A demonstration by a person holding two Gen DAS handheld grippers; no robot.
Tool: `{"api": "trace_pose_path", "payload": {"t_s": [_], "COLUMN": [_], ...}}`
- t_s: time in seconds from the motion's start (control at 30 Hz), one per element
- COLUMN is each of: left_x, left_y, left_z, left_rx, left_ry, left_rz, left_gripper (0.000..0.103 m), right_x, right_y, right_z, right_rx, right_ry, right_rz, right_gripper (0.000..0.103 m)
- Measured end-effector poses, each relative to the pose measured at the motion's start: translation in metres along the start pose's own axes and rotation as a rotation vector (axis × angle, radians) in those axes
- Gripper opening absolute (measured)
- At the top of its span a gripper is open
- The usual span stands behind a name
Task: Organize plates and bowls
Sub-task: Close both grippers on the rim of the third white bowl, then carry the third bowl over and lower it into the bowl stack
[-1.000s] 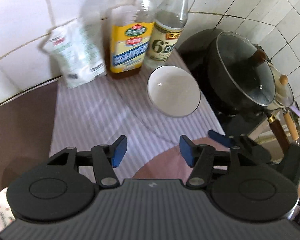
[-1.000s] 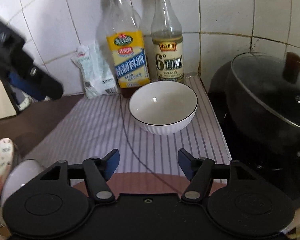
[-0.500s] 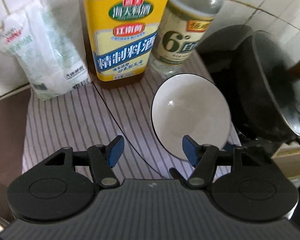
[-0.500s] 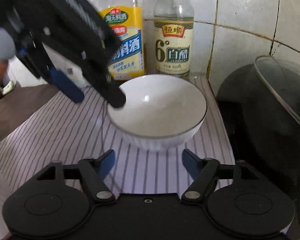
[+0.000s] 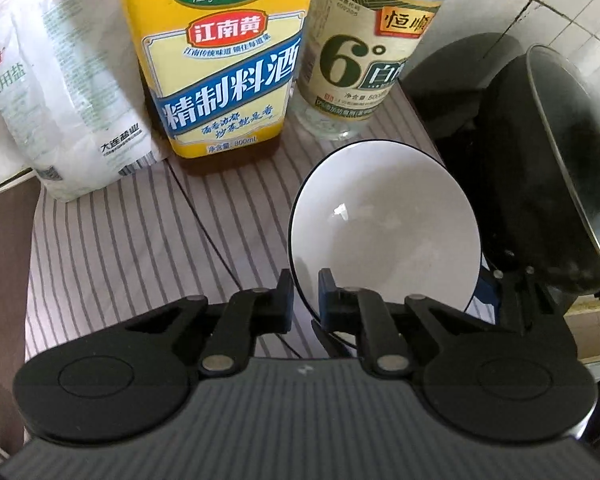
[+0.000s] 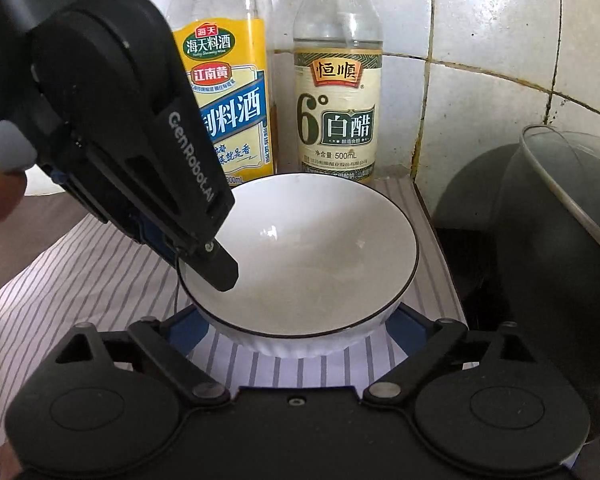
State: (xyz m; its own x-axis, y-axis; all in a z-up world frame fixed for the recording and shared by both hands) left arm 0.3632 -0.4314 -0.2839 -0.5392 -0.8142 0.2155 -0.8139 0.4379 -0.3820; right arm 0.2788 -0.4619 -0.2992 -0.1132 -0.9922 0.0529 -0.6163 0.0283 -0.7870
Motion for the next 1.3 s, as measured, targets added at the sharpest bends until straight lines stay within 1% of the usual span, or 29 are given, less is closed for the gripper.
{"api": "trace_pose_path", "payload": {"t_s": [0.13, 0.23, 0.47, 0.63, 0.93, 1.13, 1.23, 1.3], "left_x": [0.003, 0.009, 0.015, 0.009, -0.009, -0.019, -0.029, -0.034], "left_y": [0.006, 0.013, 0.033, 0.046, 0.072, 0.092, 0.101, 0.107], "left_z": [-0.013, -0.026, -0.065, -0.093, -0.146, -0.184, -0.202, -0.215], "left_rx": [-0.008, -0.008, 0.027, 0.056, 0.088, 0.148, 0.163, 0.173], "left_ry": [-0.010, -0.029, -0.061, -0.067, -0.081, -0.099, -0.090, -0.082], "left_rz": [0.010, 0.050, 0.132, 0.142, 0.154, 0.161, 0.143, 0.138], "left_gripper": [0.011, 0.011, 0.011, 0.012, 0.012, 0.012, 0.012, 0.013], "right_x": [0.001, -0.004, -0.020, -0.037, -0.073, -0.100, -0.116, -0.125], "right_y": [-0.001, -0.001, -0.004, -0.005, -0.018, -0.025, -0.029, -0.032], "right_z": [-0.004, -0.017, -0.051, -0.075, -0.112, -0.139, -0.154, -0.163], "right_rx": [-0.013, -0.003, 0.028, 0.056, 0.107, 0.152, 0.172, 0.174], "right_ry": [-0.026, -0.026, -0.023, -0.030, -0.041, -0.041, -0.034, -0.048], "right_rz": [0.023, 0.035, 0.059, 0.059, -0.015, -0.048, -0.095, -0.101], "right_gripper": [0.097, 0.097, 0.097, 0.097, 0.097, 0.097, 0.097, 0.097]}}
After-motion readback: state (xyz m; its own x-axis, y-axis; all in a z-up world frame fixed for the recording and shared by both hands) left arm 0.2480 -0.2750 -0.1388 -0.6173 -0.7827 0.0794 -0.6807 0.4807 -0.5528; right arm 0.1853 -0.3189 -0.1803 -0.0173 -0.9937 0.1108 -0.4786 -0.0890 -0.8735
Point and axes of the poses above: each gripper's, at about its wrist camera, not at the fingertips, and z roughly the way its jaws point, x to its right, y to its underside, the point moved 7 cm from there along z, roughly the way its jaws point, and after that the axes turned 1 degree about x, right-handed, at the moved point
